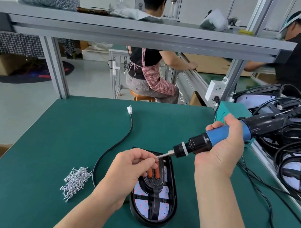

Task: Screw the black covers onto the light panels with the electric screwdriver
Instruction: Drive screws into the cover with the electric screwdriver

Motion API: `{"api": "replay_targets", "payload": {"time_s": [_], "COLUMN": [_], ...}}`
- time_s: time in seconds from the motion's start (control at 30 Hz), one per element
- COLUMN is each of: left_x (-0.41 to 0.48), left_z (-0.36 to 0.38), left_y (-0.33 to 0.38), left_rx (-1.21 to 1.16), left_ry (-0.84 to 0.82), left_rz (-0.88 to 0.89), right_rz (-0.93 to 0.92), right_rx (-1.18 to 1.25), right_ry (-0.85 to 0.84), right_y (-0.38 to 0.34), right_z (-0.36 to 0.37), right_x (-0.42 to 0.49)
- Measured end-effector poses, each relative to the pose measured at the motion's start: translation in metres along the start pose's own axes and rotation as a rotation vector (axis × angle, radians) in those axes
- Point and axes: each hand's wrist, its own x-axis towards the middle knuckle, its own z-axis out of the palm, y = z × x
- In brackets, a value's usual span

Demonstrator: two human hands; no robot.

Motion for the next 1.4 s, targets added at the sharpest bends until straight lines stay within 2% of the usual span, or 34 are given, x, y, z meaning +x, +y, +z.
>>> {"api": "replay_targets", "payload": {"time_s": [0.27, 0.47, 0.7, 1.03, 1.13, 1.23, 1.4], "left_x": [-0.002, -0.005, -0.012, -0.009, -0.006, 0.002, 0.018], "left_z": [0.001, 0.008, 0.015, 0.007, 0.0, -0.006, 0.0], "left_y": [0.0, -0.003, -0.01, -0.01, -0.017, -0.022, -0.026], "left_rx": [-0.016, 0.043, 0.261, 0.467, 0.555, 0.575, 0.433], "left_ry": [0.029, 0.118, 0.223, 0.17, 0.284, 0.372, 0.103], "left_rz": [-0.015, 0.085, 0.24, 0.299, 0.322, 0.177, -0.164], "right_rz": [0.041, 0.043, 0.023, 0.025, -0.018, -0.118, -0.241], "right_rx": [-0.013, -0.022, -0.098, -0.106, -0.088, -0.097, -0.204], "right_ry": [0.02, 0.058, 0.117, 0.146, 0.146, 0.125, -0.005], "right_y": [0.004, 0.005, 0.009, 0.013, 0.009, 0.007, 0.017], "right_z": [-0.003, -0.002, -0.005, -0.012, -0.01, -0.005, 0.003], "right_x": [-0.002, -0.003, -0.003, 0.008, 0.018, 0.031, 0.045]}}
